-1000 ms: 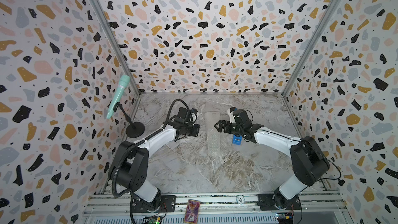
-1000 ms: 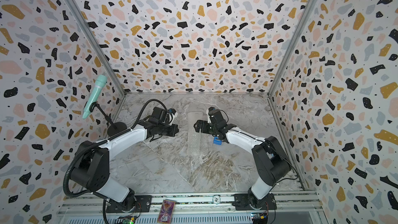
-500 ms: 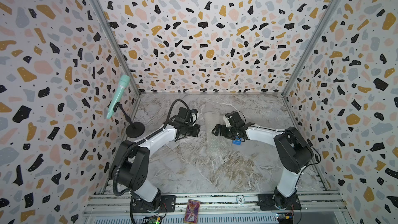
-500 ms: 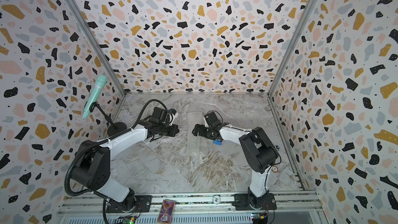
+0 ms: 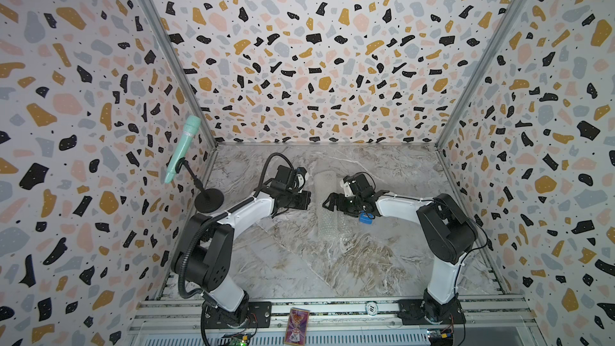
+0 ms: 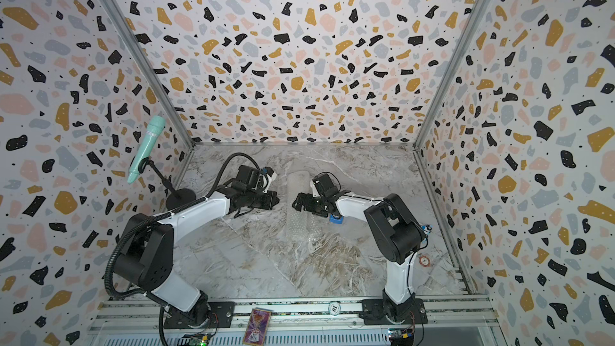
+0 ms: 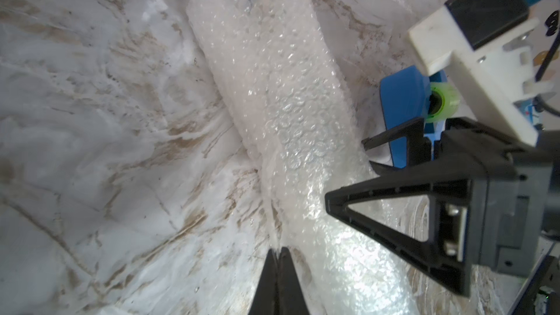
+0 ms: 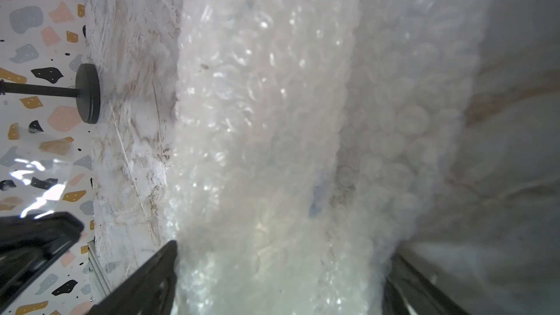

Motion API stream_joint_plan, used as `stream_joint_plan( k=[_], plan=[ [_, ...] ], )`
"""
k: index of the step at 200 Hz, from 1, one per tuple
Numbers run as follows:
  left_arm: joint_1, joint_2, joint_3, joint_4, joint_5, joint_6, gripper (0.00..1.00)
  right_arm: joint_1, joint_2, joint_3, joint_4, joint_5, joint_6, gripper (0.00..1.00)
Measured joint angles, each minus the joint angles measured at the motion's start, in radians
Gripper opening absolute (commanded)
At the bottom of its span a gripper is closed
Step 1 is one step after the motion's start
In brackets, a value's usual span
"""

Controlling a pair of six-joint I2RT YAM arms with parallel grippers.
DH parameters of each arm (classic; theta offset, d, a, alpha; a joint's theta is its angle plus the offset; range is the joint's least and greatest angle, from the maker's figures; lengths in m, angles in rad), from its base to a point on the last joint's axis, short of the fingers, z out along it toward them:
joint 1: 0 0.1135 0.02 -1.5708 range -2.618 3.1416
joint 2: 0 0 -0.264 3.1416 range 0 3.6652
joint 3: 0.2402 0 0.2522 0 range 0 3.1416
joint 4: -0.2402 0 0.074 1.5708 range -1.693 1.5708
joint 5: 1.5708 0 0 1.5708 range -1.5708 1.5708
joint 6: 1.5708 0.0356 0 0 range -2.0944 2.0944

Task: Wrap wine bottles in bubble wrap
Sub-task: Adjust the bubble wrap at the center of the board.

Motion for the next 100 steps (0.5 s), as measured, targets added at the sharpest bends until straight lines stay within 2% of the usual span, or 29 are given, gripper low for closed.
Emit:
stream_joint_plan(
  k=[29,100],
  plan=[
    [-0.017,0.022,-0.017,0.063,0.005,-0.043,0.00,0.014,-0.002,0.013,-0.008,0.028,-0.023,0.77],
    [-0.059,0.045,-0.058,0.137,0.000,-0.102,0.00,0.057,-0.003,0.079,-0.089,0.109,-0.092,0.63]
  ],
)
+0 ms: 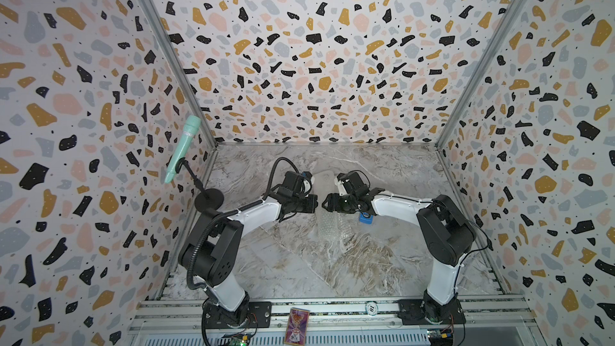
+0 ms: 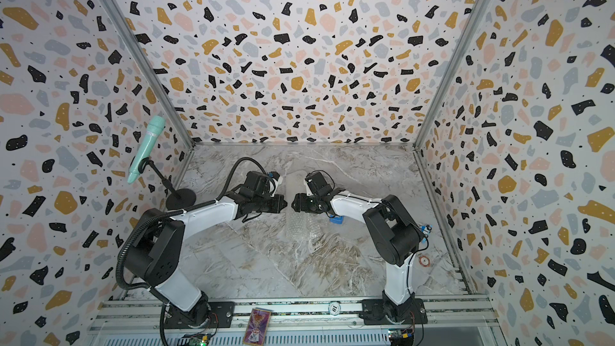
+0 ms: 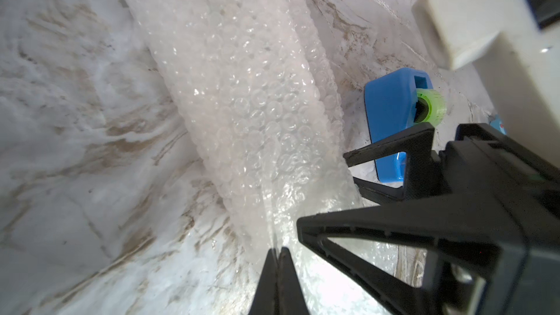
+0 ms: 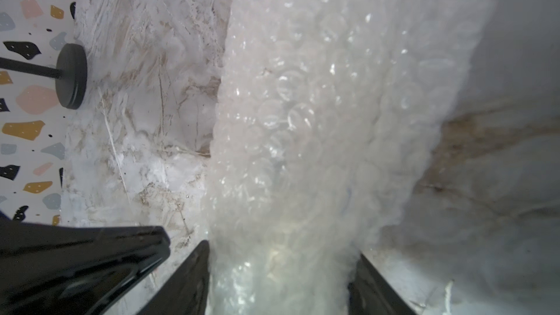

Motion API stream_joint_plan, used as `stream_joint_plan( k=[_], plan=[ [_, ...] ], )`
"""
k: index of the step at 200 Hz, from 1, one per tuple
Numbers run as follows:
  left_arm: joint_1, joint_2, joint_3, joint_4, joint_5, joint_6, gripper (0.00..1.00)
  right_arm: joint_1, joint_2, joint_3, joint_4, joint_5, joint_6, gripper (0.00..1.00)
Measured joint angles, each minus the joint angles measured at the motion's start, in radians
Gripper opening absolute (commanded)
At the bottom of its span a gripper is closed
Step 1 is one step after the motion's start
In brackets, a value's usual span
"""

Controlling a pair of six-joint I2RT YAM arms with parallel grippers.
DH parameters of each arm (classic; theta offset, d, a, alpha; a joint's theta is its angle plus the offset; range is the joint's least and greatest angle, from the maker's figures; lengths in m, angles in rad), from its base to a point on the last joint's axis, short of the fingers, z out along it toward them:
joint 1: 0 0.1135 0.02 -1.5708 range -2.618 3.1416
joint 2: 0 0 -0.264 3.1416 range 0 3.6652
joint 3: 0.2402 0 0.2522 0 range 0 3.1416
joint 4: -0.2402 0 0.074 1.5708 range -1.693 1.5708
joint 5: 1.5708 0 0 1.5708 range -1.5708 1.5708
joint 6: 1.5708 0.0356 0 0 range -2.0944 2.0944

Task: Wrap wine bottles in bubble wrap
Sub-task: Adjust the bubble wrap at the center of the board.

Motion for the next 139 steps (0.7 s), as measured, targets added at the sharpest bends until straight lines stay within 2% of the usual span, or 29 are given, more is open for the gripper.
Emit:
stream_joint_plan(
  k=[39,64,108,139],
  plan=[
    [0.014,-0.006,-0.010,-0.008,-0.035,-0.014,0.00,0.038,0.005,0.039,-0.042,0.048,-0.043,0.54],
    [0.059,-0.036,-0.035,-0.026,-0.040,-0.018,0.00,0.079,0.021,0.096,-0.092,0.106,-0.095,0.46],
    [0.162,-0.123,-0.050,-0.101,-0.028,0.001,0.00,0.165,0.071,0.199,-0.172,0.235,-0.218,0.43],
    [0.249,-0.185,-0.042,-0.160,0.024,0.033,0.00,0.228,0.094,0.235,-0.196,0.342,-0.322,0.42]
  ],
)
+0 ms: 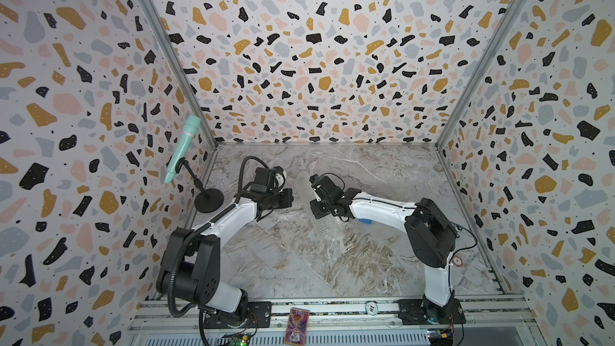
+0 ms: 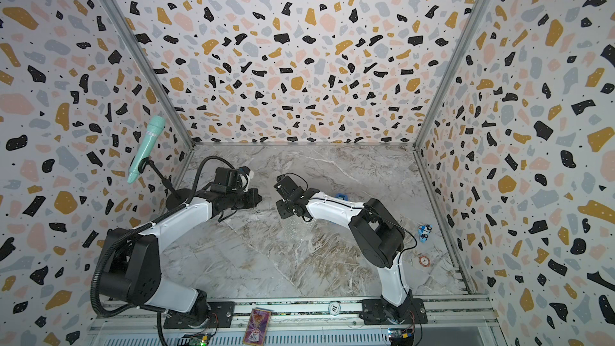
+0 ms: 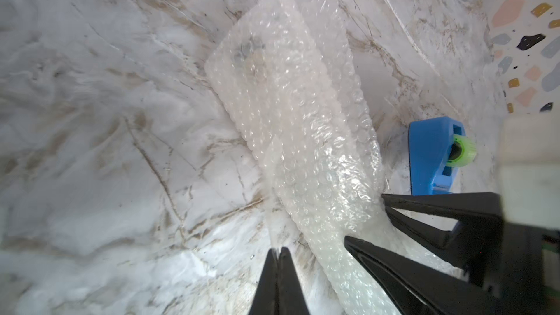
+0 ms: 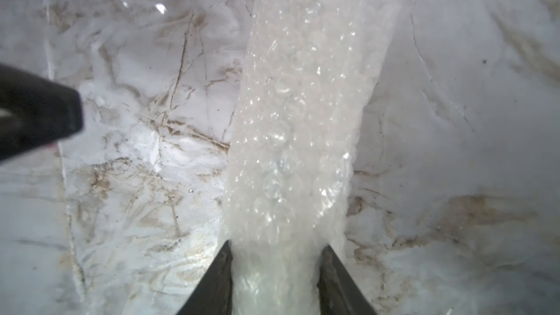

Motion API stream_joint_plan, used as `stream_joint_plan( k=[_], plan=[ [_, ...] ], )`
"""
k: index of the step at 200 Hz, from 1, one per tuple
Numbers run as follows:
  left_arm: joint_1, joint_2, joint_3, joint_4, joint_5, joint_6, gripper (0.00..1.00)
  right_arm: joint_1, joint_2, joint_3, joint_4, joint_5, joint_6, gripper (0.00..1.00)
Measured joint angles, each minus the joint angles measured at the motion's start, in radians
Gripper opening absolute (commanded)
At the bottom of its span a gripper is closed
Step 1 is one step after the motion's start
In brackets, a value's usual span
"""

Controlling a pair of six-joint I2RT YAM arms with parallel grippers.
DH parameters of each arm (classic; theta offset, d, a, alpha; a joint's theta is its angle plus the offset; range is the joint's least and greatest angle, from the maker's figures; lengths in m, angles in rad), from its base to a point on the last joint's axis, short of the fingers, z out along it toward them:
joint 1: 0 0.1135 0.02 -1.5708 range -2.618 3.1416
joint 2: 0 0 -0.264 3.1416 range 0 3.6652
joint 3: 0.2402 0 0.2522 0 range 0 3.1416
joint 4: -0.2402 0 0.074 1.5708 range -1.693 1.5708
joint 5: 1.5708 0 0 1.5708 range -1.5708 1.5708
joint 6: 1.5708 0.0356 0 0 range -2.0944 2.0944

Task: Wrap wine bottles in bubble wrap
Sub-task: Adjust the bubble wrap at the center of the board.

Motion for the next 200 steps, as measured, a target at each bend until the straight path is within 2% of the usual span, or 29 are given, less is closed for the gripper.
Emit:
stream_joint_plan(
  k=[25,75,108,152,200],
  plan=[
    [0.045,-0.005,0.042,-0.052,0.072,0.029,0.00,0.053,0.005,-0.013,0.020,0.090,-0.101,0.40],
    [0.047,-0.001,0.132,-0.117,0.243,0.071,0.00,0.140,-0.024,-0.137,0.177,0.239,-0.312,0.39],
    [0.047,0.055,0.223,-0.220,0.308,0.158,0.00,0.172,-0.064,-0.235,0.272,0.279,-0.410,0.39],
    [0.047,0.095,0.196,-0.270,0.387,0.200,0.00,0.177,-0.134,-0.352,0.366,0.241,-0.484,0.39],
    [0.047,0.091,0.139,-0.250,0.431,0.176,0.00,0.142,-0.173,-0.393,0.405,0.096,-0.493,0.38]
  ],
)
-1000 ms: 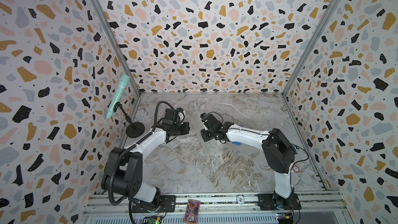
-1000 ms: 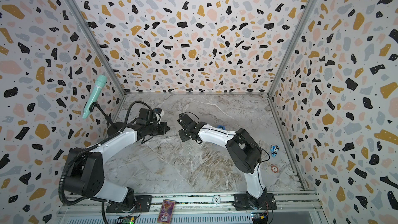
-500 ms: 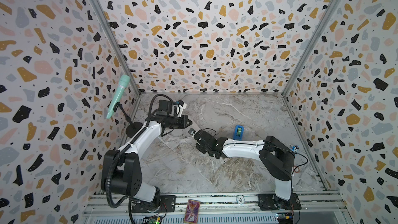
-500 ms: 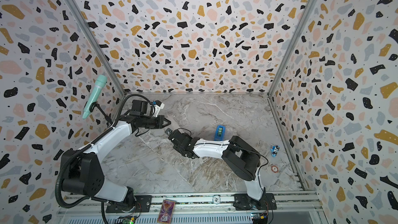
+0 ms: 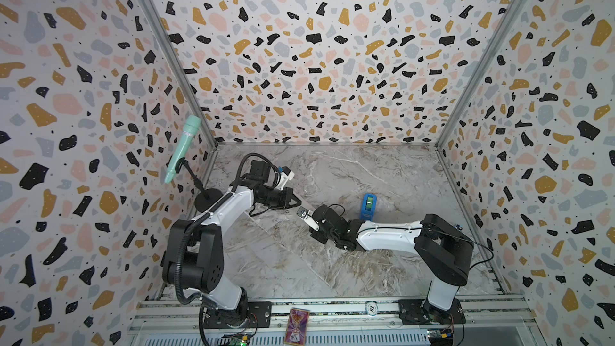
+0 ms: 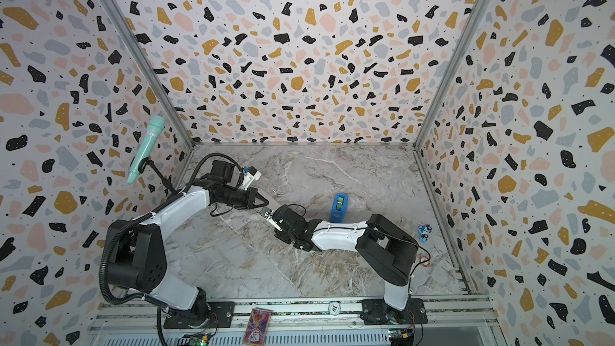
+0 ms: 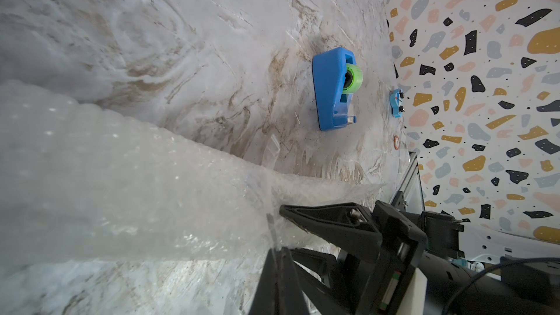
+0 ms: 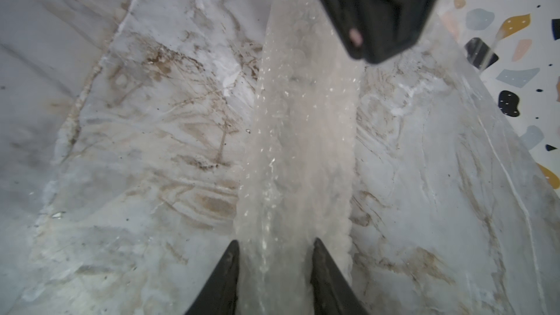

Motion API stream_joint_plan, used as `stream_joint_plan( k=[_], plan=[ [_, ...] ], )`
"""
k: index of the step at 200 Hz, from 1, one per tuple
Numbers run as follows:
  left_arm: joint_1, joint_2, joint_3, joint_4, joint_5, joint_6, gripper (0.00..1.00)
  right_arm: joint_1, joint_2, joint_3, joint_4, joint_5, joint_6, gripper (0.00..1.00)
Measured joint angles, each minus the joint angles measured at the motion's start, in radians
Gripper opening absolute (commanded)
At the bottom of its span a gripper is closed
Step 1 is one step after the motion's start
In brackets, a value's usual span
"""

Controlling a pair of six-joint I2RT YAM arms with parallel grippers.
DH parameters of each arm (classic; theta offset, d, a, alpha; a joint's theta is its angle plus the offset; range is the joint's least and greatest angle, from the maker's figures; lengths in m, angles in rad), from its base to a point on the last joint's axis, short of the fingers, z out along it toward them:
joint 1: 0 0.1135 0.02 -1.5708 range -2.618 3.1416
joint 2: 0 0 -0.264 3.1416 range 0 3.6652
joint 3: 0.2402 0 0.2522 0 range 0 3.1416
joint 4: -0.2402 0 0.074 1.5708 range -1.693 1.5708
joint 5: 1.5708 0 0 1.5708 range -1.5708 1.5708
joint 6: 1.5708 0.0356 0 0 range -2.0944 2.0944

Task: Wrap wine bottles in bubble wrap
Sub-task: Adjust the bubble wrap at the center of the board, then stick the tape on the bubble wrap.

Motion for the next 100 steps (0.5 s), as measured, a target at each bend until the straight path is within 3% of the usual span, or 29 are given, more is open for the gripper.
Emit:
stream_joint_plan(
  k=[41,100],
  plan=[
    [0.000,-0.033,-0.058,0.056,0.009,-0.041,0.00,-0.042,-0.021,-0.022,0.019,-0.117,0.016,0.38],
    [-0.032,-0.046,-0.127,0.145,0.027,-0.101,0.00,-0.051,-0.024,-0.035,0.045,-0.161,0.039,0.38]
  ],
)
